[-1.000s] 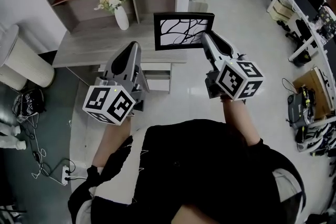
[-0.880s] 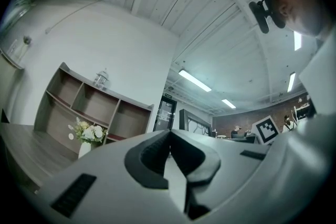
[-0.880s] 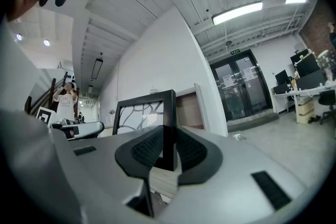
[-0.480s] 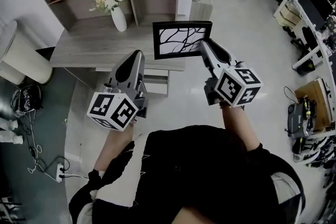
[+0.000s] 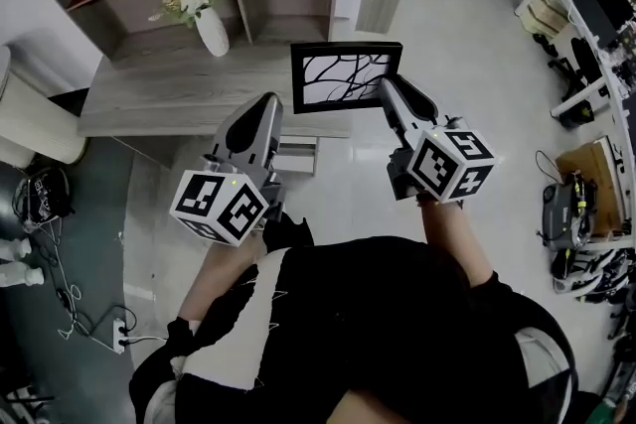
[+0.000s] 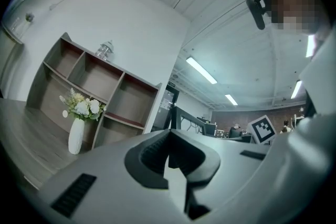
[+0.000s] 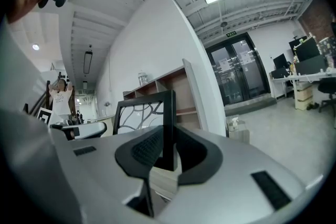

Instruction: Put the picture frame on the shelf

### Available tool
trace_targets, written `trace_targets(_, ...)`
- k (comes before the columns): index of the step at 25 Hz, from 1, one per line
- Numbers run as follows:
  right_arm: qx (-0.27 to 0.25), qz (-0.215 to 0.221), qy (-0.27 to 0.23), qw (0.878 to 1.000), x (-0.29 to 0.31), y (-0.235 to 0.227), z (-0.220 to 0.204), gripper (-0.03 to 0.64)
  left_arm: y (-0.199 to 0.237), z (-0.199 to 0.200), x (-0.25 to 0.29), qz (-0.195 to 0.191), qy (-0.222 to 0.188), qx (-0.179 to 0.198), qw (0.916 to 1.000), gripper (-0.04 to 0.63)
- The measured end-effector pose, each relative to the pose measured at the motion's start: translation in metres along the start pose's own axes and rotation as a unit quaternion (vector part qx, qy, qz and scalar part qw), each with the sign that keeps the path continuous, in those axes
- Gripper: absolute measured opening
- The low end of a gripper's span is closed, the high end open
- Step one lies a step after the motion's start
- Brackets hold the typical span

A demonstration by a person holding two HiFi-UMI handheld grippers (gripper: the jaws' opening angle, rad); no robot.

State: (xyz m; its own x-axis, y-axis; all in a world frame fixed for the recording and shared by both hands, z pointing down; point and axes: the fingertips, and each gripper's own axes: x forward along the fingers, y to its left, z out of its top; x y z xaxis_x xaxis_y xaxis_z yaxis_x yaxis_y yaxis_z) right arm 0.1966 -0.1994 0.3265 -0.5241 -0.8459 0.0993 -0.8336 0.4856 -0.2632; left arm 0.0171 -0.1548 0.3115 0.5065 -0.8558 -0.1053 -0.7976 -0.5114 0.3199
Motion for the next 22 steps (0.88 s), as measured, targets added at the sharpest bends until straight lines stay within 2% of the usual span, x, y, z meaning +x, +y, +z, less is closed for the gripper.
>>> trace_targets(3, 0.0, -0.019, 0.011, 1.0, 0.028, -0.009, -0.004, 0.081, 0.025, 0.0, 0.022, -0.013, 0.008, 0.0, 0.9999, 0.011)
trace_targets(8, 0.005, -0.038, 0.017, 0.999, 0.084, -0.015, 0.002, 0.081, 0.08, 0.011, 0.059, -0.027, 0.015, -0.026, 0.9992, 0.011)
trace_targets(12, 0.018, -0.055, 0.012, 0.998, 0.133, -0.018, 0.013, 0.081, 0.121, 0.033, 0.091, -0.047, 0.02, -0.011, 0.9987, 0.011)
trace_targets(16, 0.023, -0.075, 0.015, 0.997, 0.177, -0.019, 0.012, 0.081, 0.165, 0.041, 0.115, -0.059, 0.032, -0.017, 0.9976, 0.011)
trace_targets(22, 0.028, -0.104, 0.002, 0.994, 0.224, -0.025, 0.018, 0.081, 0.206, 0.057, 0.142, -0.089, 0.041, -0.007, 0.9951, 0.011)
